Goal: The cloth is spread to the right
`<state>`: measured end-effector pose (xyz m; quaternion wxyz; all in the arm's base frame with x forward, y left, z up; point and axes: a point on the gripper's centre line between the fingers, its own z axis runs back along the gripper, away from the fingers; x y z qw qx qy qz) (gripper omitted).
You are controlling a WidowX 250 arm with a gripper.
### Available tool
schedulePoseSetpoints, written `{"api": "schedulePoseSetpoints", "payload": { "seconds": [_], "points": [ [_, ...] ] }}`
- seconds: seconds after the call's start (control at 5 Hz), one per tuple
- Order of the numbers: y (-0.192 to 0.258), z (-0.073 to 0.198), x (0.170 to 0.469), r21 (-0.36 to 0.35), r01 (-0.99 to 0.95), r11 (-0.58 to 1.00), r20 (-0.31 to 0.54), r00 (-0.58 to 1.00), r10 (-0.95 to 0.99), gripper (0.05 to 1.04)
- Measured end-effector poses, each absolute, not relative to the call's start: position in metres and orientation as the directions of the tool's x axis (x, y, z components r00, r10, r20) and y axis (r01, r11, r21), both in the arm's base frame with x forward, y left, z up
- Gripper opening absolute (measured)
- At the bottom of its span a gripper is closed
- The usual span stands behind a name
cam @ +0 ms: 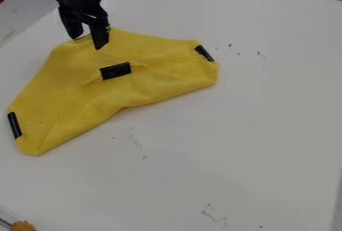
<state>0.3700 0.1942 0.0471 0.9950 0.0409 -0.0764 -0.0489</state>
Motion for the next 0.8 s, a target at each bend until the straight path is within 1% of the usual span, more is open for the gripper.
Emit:
{"api": "schedulePoseSetpoints", "payload": {
  "seconds": [0.2,0.4,0.6,0.8],
  "points": [
    [0.191,0.03,0.366,0.063,0.088,0.994,0.116,0.989,-0.095,1.001],
    [0.171,0.014,0.361,0.061,0.111,0.992,0.096,0.989,-0.117,1.0],
    [0.147,0.035,0.362,0.115,0.138,0.984,0.128,0.98,-0.153,1.0],
    [0.13,0.046,0.359,0.165,0.171,0.971,0.139,0.971,-0.195,1.0]
  ]
}}
